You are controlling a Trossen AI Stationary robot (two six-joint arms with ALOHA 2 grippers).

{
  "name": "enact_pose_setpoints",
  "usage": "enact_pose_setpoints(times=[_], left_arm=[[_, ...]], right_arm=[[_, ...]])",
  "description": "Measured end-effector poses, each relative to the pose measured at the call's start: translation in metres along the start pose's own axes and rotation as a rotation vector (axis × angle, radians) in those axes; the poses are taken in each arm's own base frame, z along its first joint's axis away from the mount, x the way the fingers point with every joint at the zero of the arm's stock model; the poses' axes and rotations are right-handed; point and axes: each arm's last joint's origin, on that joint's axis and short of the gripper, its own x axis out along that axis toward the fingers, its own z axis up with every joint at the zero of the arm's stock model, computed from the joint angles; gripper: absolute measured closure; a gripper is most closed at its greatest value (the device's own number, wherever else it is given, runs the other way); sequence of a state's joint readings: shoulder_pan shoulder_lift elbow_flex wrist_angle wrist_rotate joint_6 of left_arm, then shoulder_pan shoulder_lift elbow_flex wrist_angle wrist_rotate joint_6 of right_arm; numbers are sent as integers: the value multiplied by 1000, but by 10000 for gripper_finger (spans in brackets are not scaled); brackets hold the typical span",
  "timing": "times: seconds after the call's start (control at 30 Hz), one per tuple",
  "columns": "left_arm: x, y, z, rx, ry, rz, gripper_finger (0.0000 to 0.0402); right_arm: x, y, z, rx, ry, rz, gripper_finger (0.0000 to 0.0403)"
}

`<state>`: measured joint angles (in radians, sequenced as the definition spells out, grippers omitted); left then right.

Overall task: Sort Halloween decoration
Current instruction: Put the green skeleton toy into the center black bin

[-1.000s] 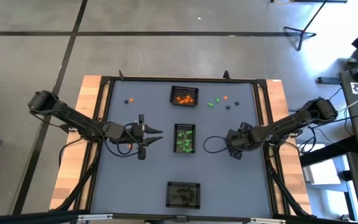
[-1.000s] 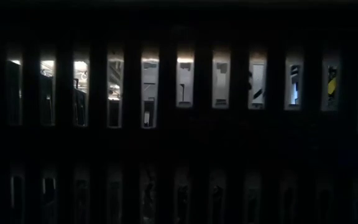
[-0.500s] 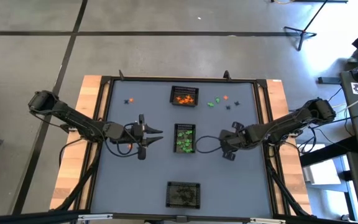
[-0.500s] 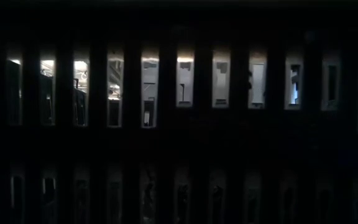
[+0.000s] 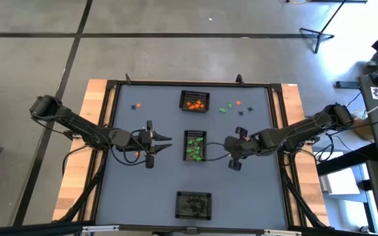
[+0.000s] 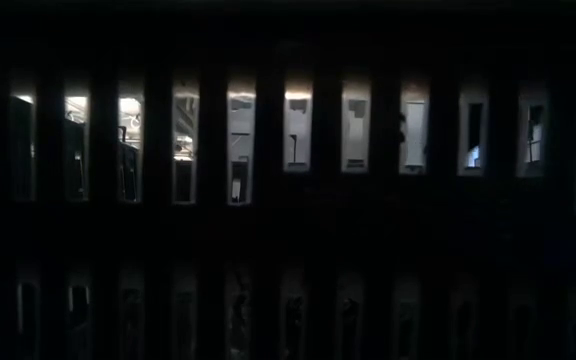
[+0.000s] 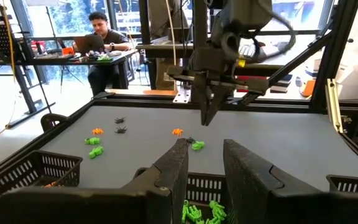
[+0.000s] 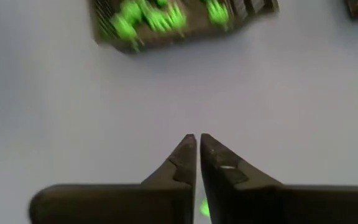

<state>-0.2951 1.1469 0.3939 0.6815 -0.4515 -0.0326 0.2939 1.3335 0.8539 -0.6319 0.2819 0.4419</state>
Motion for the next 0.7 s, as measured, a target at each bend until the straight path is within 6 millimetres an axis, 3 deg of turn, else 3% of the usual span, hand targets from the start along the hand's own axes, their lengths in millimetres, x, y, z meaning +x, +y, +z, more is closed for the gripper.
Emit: enact_pose_setpoints(times=[0.2, 0.47, 0.6, 0.7], left_arm=[[0, 0, 0, 0, -1, 0, 308], [0, 0, 0, 0, 0, 0, 308], [0, 0, 0, 0, 0, 0, 308], [0, 0, 0, 0, 0, 0, 308]], right_arm=[[12, -4, -14, 25, 152, -106, 325], [47, -5, -41, 37, 260, -169, 251], [61, -9, -51, 56, 277, -162, 250], [65, -13, -52, 77, 271, -135, 279]])
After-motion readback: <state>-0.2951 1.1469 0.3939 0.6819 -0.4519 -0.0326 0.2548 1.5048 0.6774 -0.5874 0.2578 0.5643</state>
